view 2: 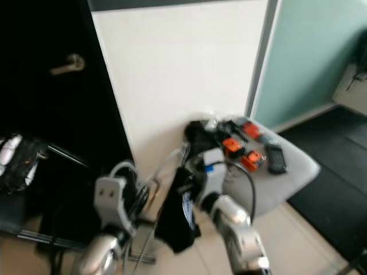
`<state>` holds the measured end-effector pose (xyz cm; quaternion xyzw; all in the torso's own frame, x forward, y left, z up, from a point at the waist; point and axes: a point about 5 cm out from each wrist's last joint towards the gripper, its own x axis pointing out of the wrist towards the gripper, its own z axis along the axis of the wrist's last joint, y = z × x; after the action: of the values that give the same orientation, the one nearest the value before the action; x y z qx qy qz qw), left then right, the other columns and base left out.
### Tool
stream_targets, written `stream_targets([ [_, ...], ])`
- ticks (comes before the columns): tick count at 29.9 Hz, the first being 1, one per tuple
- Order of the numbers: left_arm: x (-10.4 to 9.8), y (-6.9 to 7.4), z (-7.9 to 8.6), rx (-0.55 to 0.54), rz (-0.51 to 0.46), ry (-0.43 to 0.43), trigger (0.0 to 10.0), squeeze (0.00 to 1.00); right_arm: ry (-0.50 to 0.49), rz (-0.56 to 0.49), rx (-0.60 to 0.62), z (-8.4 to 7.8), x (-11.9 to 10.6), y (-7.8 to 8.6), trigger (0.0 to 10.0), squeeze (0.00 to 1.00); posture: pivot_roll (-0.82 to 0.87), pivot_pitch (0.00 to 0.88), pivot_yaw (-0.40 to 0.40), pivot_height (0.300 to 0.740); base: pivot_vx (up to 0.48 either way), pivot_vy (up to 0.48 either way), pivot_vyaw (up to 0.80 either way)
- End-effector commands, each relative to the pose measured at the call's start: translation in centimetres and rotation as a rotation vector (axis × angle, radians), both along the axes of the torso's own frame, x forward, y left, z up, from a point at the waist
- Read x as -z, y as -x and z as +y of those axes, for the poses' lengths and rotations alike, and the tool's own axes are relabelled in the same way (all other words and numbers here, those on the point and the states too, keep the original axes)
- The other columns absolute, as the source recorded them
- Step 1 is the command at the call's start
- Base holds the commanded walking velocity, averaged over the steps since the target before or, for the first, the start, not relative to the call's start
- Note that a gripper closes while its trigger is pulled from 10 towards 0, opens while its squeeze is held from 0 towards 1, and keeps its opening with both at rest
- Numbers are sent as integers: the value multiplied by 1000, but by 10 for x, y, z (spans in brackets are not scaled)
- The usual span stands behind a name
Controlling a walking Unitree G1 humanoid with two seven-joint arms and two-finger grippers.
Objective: Hang hanger
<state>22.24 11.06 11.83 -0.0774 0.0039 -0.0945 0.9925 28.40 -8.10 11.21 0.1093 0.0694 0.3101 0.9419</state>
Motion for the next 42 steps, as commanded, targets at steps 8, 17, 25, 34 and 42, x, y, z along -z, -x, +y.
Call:
stream_targets([
  [8, 0, 3, -8, 31, 16, 65, 10000, 0, 7, 28, -43, 5, 2, 2, 10000, 0, 21, 0, -61, 740, 0, 0, 738],
  [17, -1, 0, -11, 47, 23, 60, 10000, 0, -31, 4, -52, 5, -8, 3, 10000, 0, 27, 0, -35, 740, 0, 0, 738],
  [25, -1, -7, -13, 64, 28, 56, 10000, 0, -33, 13, -41, 7, -5, 2, 10000, 0, 53, 0, -34, 740, 0, 0, 738],
  [34, -10, -15, -14, -2, -32, 35, 10000, 0, -45, 39, -55, 9, -3, 5, 10000, 0, 11, 0, -26, 740, 0, 0, 738],
  [42, -7, -19, -11, 14, 8, 130, 10000, 0, -34, 45, -71, 13, -1, 5, 10000, 0, 39, 0, -12, 740, 0, 0, 734],
])
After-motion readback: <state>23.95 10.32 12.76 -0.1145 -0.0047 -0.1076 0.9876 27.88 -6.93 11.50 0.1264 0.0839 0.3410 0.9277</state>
